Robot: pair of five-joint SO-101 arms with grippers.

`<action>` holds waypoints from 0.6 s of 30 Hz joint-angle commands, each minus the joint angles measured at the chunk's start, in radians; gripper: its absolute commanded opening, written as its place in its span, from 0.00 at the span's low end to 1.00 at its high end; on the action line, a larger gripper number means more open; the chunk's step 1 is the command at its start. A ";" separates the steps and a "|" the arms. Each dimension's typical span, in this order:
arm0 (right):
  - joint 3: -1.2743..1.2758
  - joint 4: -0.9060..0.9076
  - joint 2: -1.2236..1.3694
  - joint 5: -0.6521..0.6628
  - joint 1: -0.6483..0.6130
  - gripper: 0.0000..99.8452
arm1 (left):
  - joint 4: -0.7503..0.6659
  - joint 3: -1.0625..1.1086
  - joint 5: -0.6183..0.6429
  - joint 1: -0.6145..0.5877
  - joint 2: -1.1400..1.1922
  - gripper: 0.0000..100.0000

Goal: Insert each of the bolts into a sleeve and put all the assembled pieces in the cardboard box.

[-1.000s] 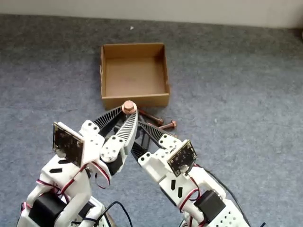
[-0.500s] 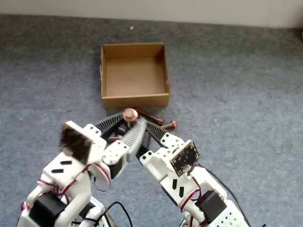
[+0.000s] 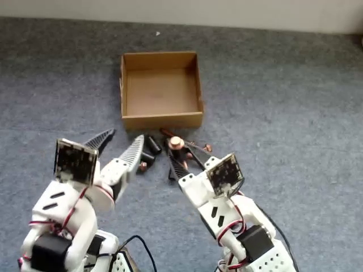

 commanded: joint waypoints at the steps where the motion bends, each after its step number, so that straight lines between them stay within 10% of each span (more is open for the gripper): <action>1: -0.064 0.054 -0.001 -0.029 0.044 0.00 | -0.002 0.143 -0.014 -0.137 0.004 0.18; 5: -0.153 0.082 0.122 -0.012 0.047 0.00 | -0.043 0.288 -0.015 -0.222 0.004 0.01; 18: -0.702 -0.168 0.983 -0.012 0.166 0.00 | -0.123 0.539 -0.098 -0.374 0.004 0.01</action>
